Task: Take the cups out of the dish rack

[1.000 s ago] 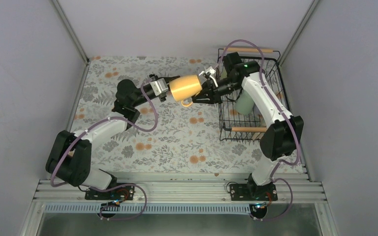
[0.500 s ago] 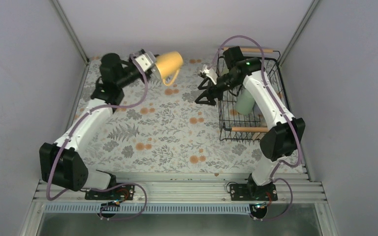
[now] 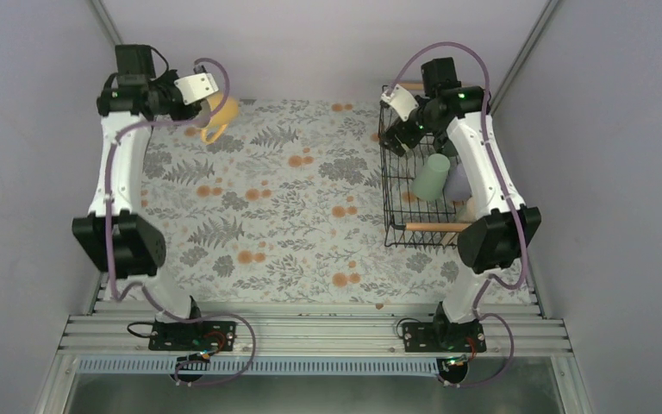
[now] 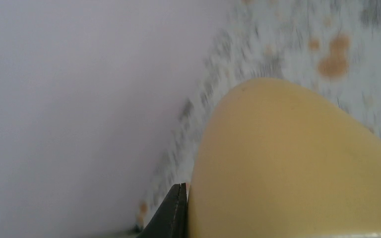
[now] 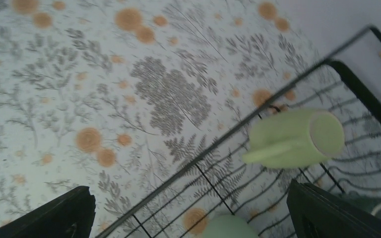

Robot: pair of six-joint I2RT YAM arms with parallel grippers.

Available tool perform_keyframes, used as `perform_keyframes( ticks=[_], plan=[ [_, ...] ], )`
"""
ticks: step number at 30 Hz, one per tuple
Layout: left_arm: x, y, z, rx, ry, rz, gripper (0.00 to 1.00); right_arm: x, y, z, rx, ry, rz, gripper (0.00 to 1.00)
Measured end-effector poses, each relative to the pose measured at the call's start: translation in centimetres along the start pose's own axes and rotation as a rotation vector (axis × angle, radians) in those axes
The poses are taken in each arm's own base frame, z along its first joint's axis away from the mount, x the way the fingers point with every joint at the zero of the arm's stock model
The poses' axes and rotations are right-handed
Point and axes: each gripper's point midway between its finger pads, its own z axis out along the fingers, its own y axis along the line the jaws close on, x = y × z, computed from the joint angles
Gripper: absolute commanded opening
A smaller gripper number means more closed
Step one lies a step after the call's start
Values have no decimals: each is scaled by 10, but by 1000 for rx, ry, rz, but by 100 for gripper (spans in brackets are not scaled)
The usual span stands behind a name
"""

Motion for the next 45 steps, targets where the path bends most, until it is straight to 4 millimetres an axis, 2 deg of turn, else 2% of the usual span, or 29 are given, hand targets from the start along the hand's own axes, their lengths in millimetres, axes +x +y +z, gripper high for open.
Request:
perform_keyframes(
  ticks=[4,9,16,20,24,28,33,39,45],
  plan=[
    [64,4,15,139,221,17,2,18,-24,13,25,43,83,100],
    [149,-26,20,312,490,-15,2,28,-39,28,35,74,144,99],
    [226,-49,30,420,727,-63,2,26,-82,47,85,62,253,82],
    [259,-59,54,474,807,-118,2,45,-90,76,75,116,346,79],
    [277,-54,76,451,840,-150,2,59,-87,93,56,160,399,77],
    [281,-41,87,401,852,-161,3,57,-89,92,63,155,422,74],
    [281,-40,89,388,872,-166,3,55,-94,97,64,147,432,72],
    [285,-44,96,395,886,-165,8,76,-98,117,28,183,471,72],
    [286,-41,98,383,890,-167,17,86,-101,118,18,191,494,78]
  ],
)
